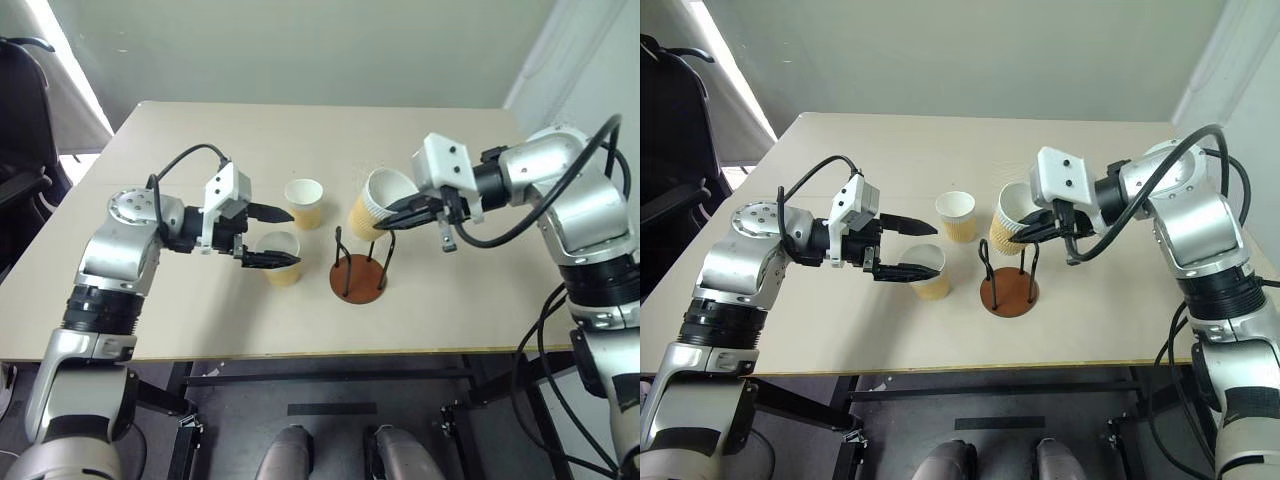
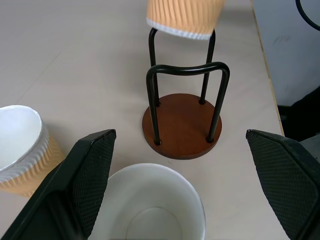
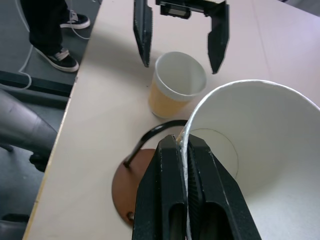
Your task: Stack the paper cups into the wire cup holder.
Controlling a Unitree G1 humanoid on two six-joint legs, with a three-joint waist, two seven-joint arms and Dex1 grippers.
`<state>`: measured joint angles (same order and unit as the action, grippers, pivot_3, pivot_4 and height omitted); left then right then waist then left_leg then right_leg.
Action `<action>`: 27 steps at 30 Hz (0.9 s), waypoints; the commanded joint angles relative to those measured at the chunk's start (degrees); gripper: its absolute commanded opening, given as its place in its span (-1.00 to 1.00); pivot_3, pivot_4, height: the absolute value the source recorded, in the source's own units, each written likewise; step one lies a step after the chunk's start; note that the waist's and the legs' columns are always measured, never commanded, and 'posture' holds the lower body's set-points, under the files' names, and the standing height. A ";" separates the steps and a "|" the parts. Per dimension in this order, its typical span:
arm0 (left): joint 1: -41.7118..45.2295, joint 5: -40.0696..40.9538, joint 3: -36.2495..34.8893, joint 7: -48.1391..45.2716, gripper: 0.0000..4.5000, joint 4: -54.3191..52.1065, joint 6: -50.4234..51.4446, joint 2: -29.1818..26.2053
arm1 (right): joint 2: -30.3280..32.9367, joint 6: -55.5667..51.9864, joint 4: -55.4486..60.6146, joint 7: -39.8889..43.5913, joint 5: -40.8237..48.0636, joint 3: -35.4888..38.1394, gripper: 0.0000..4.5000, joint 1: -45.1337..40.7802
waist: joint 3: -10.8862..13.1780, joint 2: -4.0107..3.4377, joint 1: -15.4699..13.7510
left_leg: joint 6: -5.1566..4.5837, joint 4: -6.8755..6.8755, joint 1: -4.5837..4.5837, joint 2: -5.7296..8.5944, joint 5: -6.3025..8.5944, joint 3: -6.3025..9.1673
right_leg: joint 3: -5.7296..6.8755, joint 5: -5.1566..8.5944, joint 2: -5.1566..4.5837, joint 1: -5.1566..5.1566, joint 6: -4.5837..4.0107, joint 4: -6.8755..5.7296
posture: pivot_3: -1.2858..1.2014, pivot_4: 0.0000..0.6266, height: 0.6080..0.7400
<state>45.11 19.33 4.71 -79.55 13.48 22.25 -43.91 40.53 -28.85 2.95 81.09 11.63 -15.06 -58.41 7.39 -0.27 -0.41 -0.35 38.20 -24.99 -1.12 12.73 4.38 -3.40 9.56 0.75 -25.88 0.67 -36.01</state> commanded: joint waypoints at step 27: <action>0.51 0.28 -1.21 0.43 1.00 -1.88 0.17 -0.91 | -2.63 -1.19 3.49 -5.04 2.12 0.28 0.78 1.20 | 0.00 0.00 0.02 | 0.01 0.00 0.00 0.00 0.00 0.00 | 0.00 0.00 0.00 0.00 0.00 0.00 | 0.03 -0.52 1.00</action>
<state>45.11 19.36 4.70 -79.41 13.44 22.47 -44.02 37.98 -29.67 5.08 77.21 12.36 -17.91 -55.72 7.39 -0.27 -0.38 -0.35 38.21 -24.99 -1.12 12.73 4.37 -3.40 9.56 0.75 -25.88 0.67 -36.01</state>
